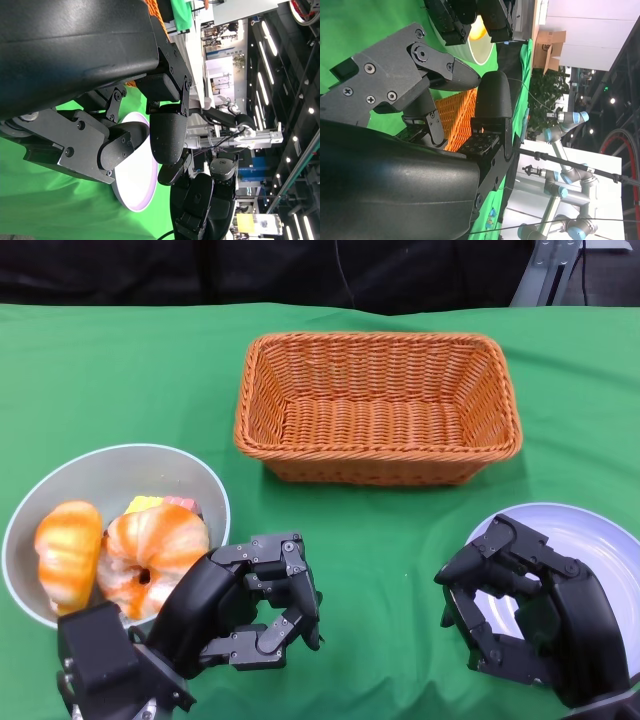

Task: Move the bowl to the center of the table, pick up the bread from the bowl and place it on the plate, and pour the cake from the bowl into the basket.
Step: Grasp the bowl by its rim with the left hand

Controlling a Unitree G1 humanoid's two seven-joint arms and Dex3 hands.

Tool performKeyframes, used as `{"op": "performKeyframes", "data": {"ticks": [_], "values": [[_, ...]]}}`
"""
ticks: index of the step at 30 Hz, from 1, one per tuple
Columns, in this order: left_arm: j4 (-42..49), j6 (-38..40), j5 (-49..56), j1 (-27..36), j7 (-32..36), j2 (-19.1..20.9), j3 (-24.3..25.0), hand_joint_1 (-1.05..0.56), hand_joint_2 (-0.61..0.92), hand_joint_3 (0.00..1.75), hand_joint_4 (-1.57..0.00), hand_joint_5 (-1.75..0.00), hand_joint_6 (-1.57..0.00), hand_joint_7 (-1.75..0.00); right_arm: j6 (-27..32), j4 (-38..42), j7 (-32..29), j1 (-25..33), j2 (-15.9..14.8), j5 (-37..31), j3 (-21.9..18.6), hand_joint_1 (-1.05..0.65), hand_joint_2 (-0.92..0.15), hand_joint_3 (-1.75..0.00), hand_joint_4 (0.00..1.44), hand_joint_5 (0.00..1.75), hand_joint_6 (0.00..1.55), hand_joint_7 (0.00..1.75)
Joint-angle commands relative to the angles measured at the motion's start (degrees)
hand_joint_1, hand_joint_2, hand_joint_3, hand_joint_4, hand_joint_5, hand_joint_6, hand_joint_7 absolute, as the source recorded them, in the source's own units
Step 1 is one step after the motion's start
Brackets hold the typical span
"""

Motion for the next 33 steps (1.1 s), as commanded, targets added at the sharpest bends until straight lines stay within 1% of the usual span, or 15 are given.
{"op": "performKeyframes", "data": {"ticks": [1,2,7,10,14,18,19,22,28,33], "values": [[0.57,-0.93,-0.69,0.25,-0.45,0.51,0.45,-0.04,0.75,0.78,-0.75,-1.63,-0.75,-1.48,-1.07,0.36,-0.10,-0.02,-0.48,0.14,-0.30,-0.12,-0.56,-0.96,0.68,1.66,0.62,1.34],[0.81,-1.20,-0.65,0.16,-0.51,0.54,0.46,-0.03,0.75,0.79,-0.75,-1.63,-0.75,-1.48,-1.12,0.57,0.08,-0.10,-0.55,0.30,-0.32,-0.12,-0.56,-0.96,0.68,1.66,0.62,1.34],[1.80,-2.45,-0.33,-0.08,-0.50,0.59,0.38,-0.01,0.65,0.99,-0.74,-1.64,-0.73,-1.52,-2.10,1.55,0.01,-0.36,-0.72,-0.03,-0.50,-0.13,-0.55,-0.97,0.69,1.65,0.62,1.36],[2.27,-2.64,-0.38,-0.16,-0.57,0.59,0.32,-0.01,0.62,1.05,-0.74,-1.64,-0.73,-1.52,-2.53,2.03,0.12,-0.47,-0.62,0.22,-0.54,-0.12,-0.54,-0.99,0.69,1.67,0.61,1.37],[2.97,-3.19,-0.41,-0.36,-0.64,0.44,0.28,-0.02,0.61,1.05,-0.74,-1.64,-0.74,-1.51,-2.67,2.15,-0.24,-0.46,-0.50,0.00,-0.67,-0.13,-0.52,-1.01,0.70,1.66,0.62,1.38],[2.60,-2.74,-0.67,-0.16,-0.73,0.40,0.18,-0.02,0.69,0.92,-0.75,-1.62,-0.75,-1.49,-2.45,1.67,-0.30,-0.22,-0.46,0.08,-0.62,-0.13,-0.53,-1.00,0.69,1.65,0.62,1.35],[2.34,-2.48,-0.73,-0.06,-0.81,0.47,0.12,-0.02,0.69,0.92,-0.75,-1.62,-0.75,-1.49,-2.35,1.46,-0.27,-0.13,-0.49,0.09,-0.58,-0.13,-0.53,-1.00,0.69,1.65,0.62,1.35],[1.68,-1.73,-0.90,0.23,-0.86,0.59,0.08,0.00,0.63,1.01,-0.74,-1.62,-0.75,-1.49,-2.47,1.45,0.02,-0.14,-0.49,0.50,-0.55,-0.12,-0.52,-1.01,0.69,1.66,0.62,1.37],[1.54,-1.26,-1.10,0.21,-1.13,0.55,0.24,-0.01,0.64,1.00,-0.74,-1.63,-0.75,-1.49,-1.97,1.41,0.14,-0.26,-0.52,0.85,-0.59,-0.13,-0.51,-1.03,0.69,1.68,0.62,1.38],[1.65,-1.23,-1.40,0.09,-1.19,0.49,0.23,0.00,0.62,1.04,-0.74,-1.63,-0.76,-1.48,-2.17,1.68,0.29,-0.39,-0.73,0.68,-0.61,-0.12,-0.52,-1.03,0.68,1.68,0.60,1.39]]}}
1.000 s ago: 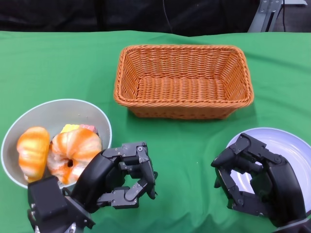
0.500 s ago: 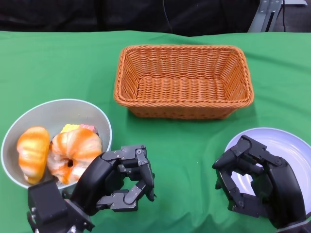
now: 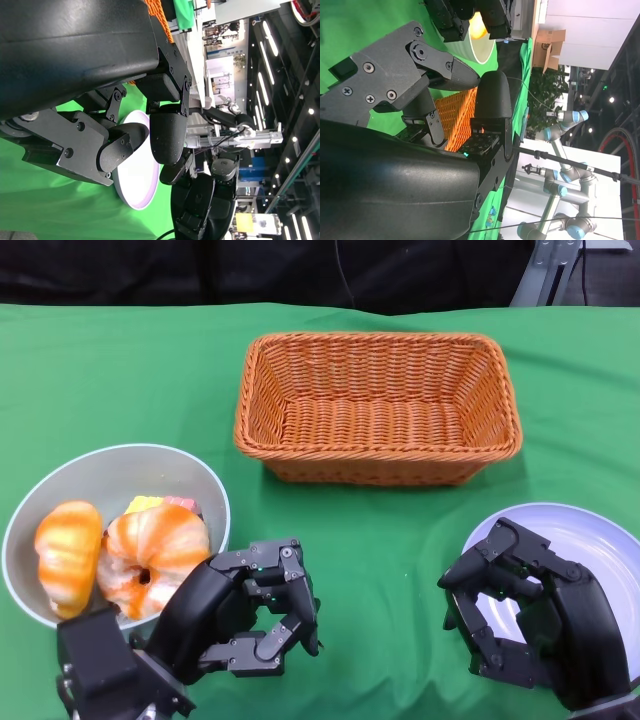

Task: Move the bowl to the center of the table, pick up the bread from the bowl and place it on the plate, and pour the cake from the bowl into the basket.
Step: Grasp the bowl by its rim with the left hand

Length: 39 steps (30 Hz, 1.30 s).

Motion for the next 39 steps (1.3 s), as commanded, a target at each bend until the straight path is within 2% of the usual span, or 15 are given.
{"op": "performKeyframes", "data": {"ticks": [1,6,10,13,16,20,21,23,26,29,30,32,34,39], "values": [[-0.50,-0.21,0.02,0.13,-0.07,0.61,0.25,-0.01,0.62,1.03,-0.75,-1.63,-0.76,-1.48,-0.09,-0.22,0.25,-0.23,-0.76,0.56,-0.36,-0.12,-0.52,-1.02,0.68,1.67,0.60,1.39],[-0.70,-0.33,0.32,0.22,0.41,0.67,0.33,-0.01,0.63,1.00,-0.74,-1.62,-0.75,-1.47,-0.12,-0.17,0.26,-0.18,-0.88,0.24,-0.34,-0.12,-0.54,-0.99,0.68,1.66,0.60,1.38],[-0.92,-3.43,2.13,-0.26,2.19,1.08,0.98,-0.04,0.66,0.93,-0.74,-1.60,-0.74,-1.47,-0.13,-0.04,-0.19,-0.16,-0.46,-0.02,-0.29,-0.13,-0.54,-0.98,0.68,1.66,0.61,1.37],[-2.15,-2.20,0.41,-0.69,2.65,0.80,1.93,-0.03,0.69,0.87,-0.73,-1.53,-0.75,-1.40,-0.60,0.65,-0.14,-0.60,-0.37,0.17,-0.39,-0.13,-0.55,-0.97,0.68,1.66,0.61,1.36],[-3.49,-0.90,-0.39,-0.94,3.07,0.73,2.58,-0.04,0.67,0.91,-0.73,-1.52,-0.76,-1.37,-0.84,1.21,-0.11,-0.98,-0.39,0.24,-0.50,-0.14,-0.54,-0.97,0.70,1.66,0.62,1.36],[-5.74,-0.48,-0.66,-1.23,3.82,1.10,3.17,-0.10,0.70,0.79,-0.73,-1.46,-0.76,-1.32,-0.59,1.26,-0.14,-1.14,-0.52,0.08,-0.51,-0.14,-0.55,-0.95,0.70,1.65,0.62,1.35],[-6.72,-0.56,-1.00,-1.28,3.94,1.08,3.38,-0.12,0.70,0.78,-0.73,-1.43,-0.77,-1.28,-0.43,1.07,-0.20,-1.07,-0.47,0.06,-0.47,-0.14,-0.55,-0.95,0.70,1.65,0.62,1.35],[-8.12,-0.59,-1.77,-1.41,3.96,1.04,3.70,-0.18,0.71,0.66,-0.72,-1.33,-0.80,-1.05,-0.20,0.89,-0.15,-1.00,-0.40,0.25,-0.42,-0.13,-0.55,-0.96,0.69,1.65,0.62,1.35],[-9.52,-0.69,-2.53,-1.89,4.02,1.34,4.40,-0.24,0.73,0.55,-0.73,-1.21,-0.83,-0.88,-0.11,0.79,-0.22,-0.95,-0.35,0.25,-0.40,-0.13,-0.55,-0.96,0.69,1.65,0.62,1.35],[-10.54,-1.29,-4.17,-2.88,3.80,1.66,5.75,-0.35,0.88,0.17,-0.77,-0.91,-0.90,-0.44,-0.23,0.68,-0.30,-0.97,-0.31,0.17,-0.36,-0.12,-0.55,-0.97,0.69,1.65,0.62,1.36],[-10.85,-1.20,-4.55,-3.10,3.81,1.78,6.07,-0.37,0.90,0.12,-0.78,-0.84,-0.91,-0.35,-0.37,0.75,-0.32,-0.99,-0.34,0.06,-0.37,-0.12,-0.55,-0.97,0.69,1.65,0.62,1.36],[-11.38,-0.88,-5.13,-3.59,3.89,2.28,6.79,-0.39,0.91,0.09,-0.76,-0.73,-0.90,-0.23,-0.76,1.07,-0.23,-1.09,-0.47,-0.06,-0.38,-0.12,-0.55,-0.97,0.69,1.65,0.61,1.36],[-11.64,-1.06,-4.89,-4.25,4.57,2.89,7.74,-0.38,0.92,0.10,-0.75,-0.54,-0.88,-0.10,-0.81,1.15,-0.34,-1.07,-0.45,-0.23,-0.40,-0.13,-0.55,-0.96,0.69,1.65,0.61,1.36],[-12.11,-1.49,-3.30,-5.36,7.23,3.92,9.42,-0.44,0.92,0.12,-0.67,-0.30,-0.77,0.00,-0.29,0.87,-0.32,-1.03,-0.38,0.01,-0.36,-0.13,-0.56,-0.95,0.69,1.65,0.62,1.36]]}}
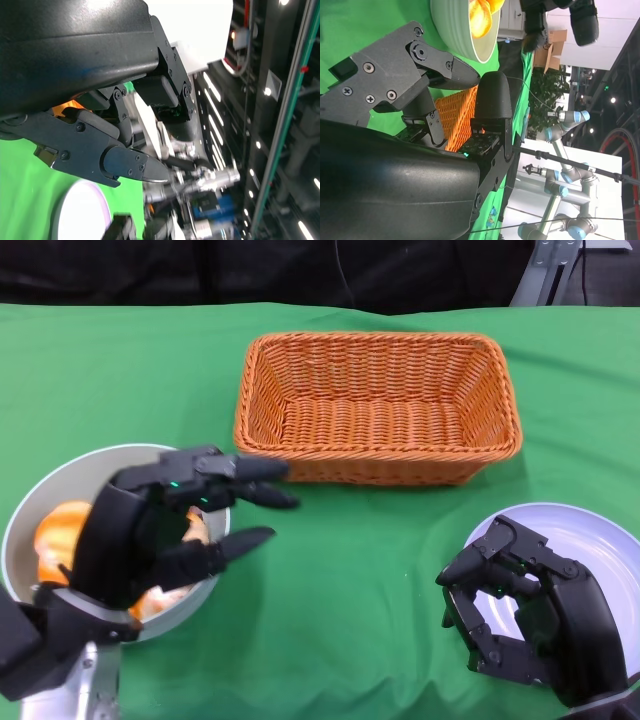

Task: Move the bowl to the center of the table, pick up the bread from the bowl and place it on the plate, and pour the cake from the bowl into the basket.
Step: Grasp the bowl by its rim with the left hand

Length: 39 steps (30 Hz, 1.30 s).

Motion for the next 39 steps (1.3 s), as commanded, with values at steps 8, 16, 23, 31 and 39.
{"op": "performKeyframes", "data": {"ticks": [8,16,23,31,39], "values": [[3.11,-0.27,2.38,-5.16,5.55,5.15,5.36,-0.54,0.92,0.18,-0.52,-0.15,-0.60,0.00,-0.01,0.03,-0.10,-0.12,-0.45,0.21,-0.20,-0.13,-0.56,-0.94,0.70,1.64,0.61,1.37],[8.85,-1.09,5.53,-8.20,10.62,7.55,7.85,-0.59,0.92,0.25,-0.44,-0.08,-0.49,0.00,-0.30,0.30,0.26,-0.11,-0.22,1.01,-0.16,-0.11,-0.55,-0.98,0.71,1.64,0.62,1.36],[17.72,-2.17,8.45,-11.79,16.09,10.25,10.50,-0.65,0.92,0.35,-0.38,-0.04,-0.40,0.00,-0.20,0.11,-0.09,0.00,-0.45,0.24,-0.28,-0.13,-0.55,-0.97,0.70,1.64,0.61,1.36],[37.46,-6.01,17.11,-16.69,27.82,15.54,10.66,-0.68,0.92,0.46,-0.42,-0.04,-0.40,-0.01,0.03,0.14,0.29,0.08,-0.50,0.84,-0.27,-0.14,-0.55,-0.96,0.70,1.65,0.61,1.36],[46.40,-7.52,21.90,-19.14,35.37,18.90,9.02,-0.66,0.92,0.49,-0.45,-0.05,-0.41,-0.01,0.10,0.18,0.11,0.08,-0.56,0.46,-0.34,-0.13,-0.55,-0.98,0.69,1.66,0.61,1.36]]}}
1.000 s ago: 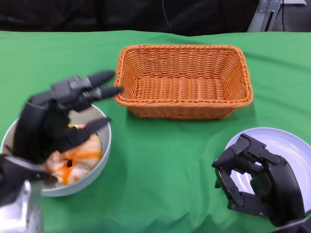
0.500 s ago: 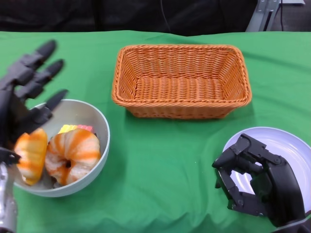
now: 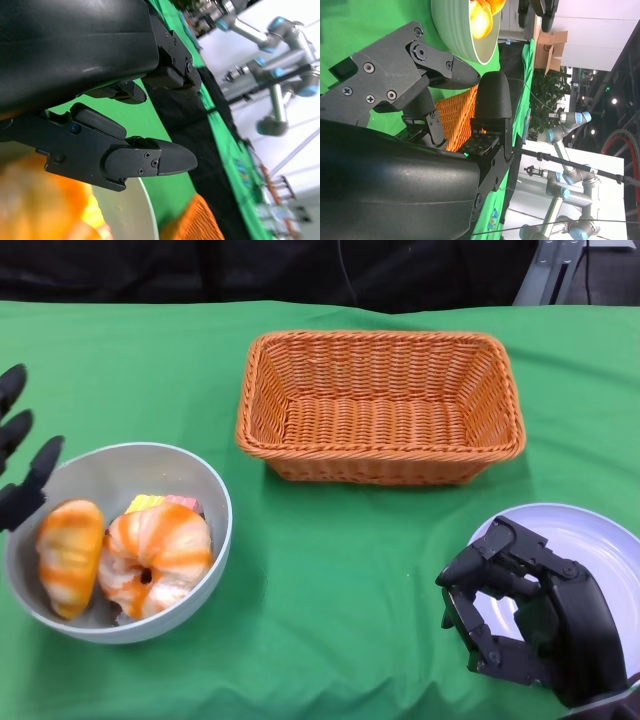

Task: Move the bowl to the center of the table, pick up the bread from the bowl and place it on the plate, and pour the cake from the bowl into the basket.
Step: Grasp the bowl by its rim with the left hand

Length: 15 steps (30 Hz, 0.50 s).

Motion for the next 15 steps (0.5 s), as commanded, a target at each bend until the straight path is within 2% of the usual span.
{"op": "performKeyframes", "data": {"ticks": [1,5,10,15], "values": [[1.91,-0.99,0.10,-1.61,1.69,1.82,0.01,-0.65,0.92,0.49,-0.45,-0.05,-0.41,-0.01,-0.07,0.23,0.09,-0.05,-0.57,0.46,-0.34,-0.13,-0.54,-0.98,0.69,1.66,0.61,1.36],[2.88,-1.33,-0.35,-2.09,2.03,1.92,0.15,-0.65,0.92,0.49,-0.47,-0.05,-0.42,-0.01,-0.07,0.49,0.21,-0.18,-0.64,0.51,-0.41,-0.13,-0.54,-0.99,0.70,1.66,0.61,1.37],[3.92,0.28,2.15,-2.18,4.89,3.16,-1.46,-0.67,0.92,0.51,-0.46,-0.04,-0.42,-0.01,-0.07,0.18,-0.14,0.04,-0.47,0.03,-0.22,-0.12,-0.54,-0.99,0.70,1.65,0.61,1.37],[4.63,1.28,3.47,-2.33,4.73,4.17,-3.13,-0.67,0.92,0.50,-0.45,-0.03,-0.42,-0.01,0.21,0.02,-0.25,0.12,-0.30,0.11,-0.10,-0.12,-0.54,-1.00,0.69,1.64,0.61,1.36]]}}
